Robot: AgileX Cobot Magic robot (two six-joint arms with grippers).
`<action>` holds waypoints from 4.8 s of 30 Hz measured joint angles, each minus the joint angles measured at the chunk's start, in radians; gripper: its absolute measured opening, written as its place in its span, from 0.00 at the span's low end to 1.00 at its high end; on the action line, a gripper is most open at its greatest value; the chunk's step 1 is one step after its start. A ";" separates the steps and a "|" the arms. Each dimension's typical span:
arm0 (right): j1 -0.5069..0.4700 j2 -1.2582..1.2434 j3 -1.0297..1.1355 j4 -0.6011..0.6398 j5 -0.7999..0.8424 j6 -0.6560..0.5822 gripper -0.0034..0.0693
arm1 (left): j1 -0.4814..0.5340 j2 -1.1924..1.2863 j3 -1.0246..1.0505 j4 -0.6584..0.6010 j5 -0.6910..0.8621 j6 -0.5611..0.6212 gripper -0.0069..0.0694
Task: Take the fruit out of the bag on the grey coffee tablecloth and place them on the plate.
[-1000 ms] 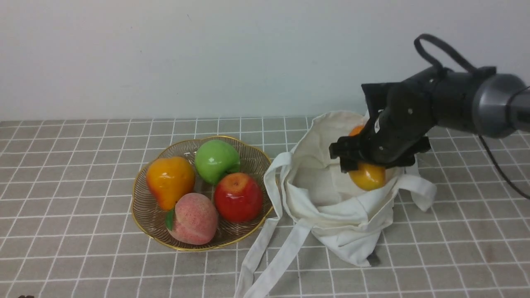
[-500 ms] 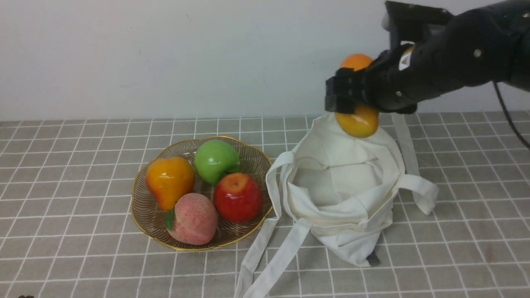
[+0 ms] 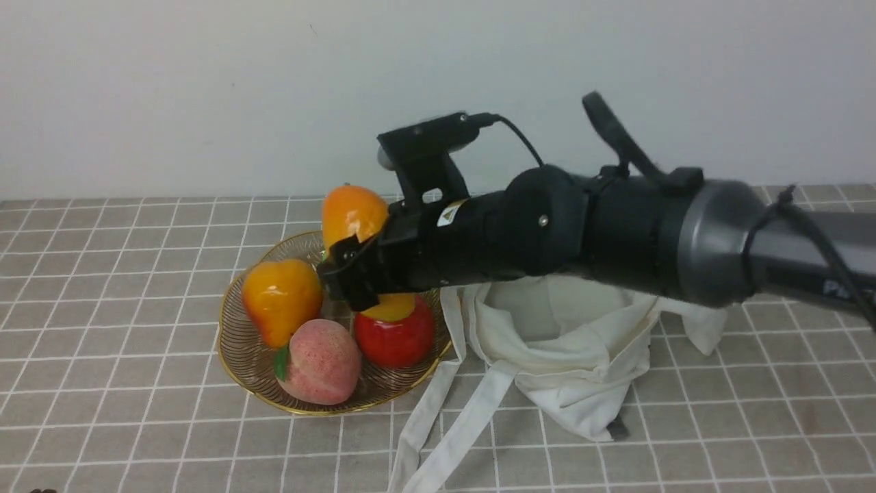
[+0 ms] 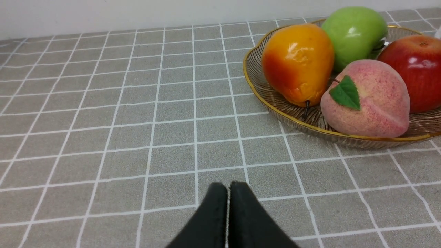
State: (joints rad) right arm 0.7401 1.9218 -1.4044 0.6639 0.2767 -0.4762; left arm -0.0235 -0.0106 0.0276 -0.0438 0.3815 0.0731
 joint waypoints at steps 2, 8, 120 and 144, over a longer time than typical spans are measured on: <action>0.016 0.012 0.000 0.047 -0.060 -0.041 0.80 | 0.000 0.000 0.000 0.000 0.000 0.000 0.08; 0.045 0.069 0.000 0.093 -0.227 -0.093 0.96 | 0.000 0.000 0.000 0.000 0.000 0.000 0.08; -0.623 -1.929 1.430 -0.608 0.086 0.476 0.03 | 0.000 0.000 0.000 0.000 0.000 0.000 0.08; -0.721 -1.929 1.430 -0.609 0.087 0.476 0.03 | 0.000 0.000 0.000 0.000 0.000 0.000 0.08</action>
State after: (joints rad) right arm 0.0195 -0.0077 0.0258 0.0551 0.3639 0.0000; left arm -0.0235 -0.0106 0.0276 -0.0438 0.3815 0.0731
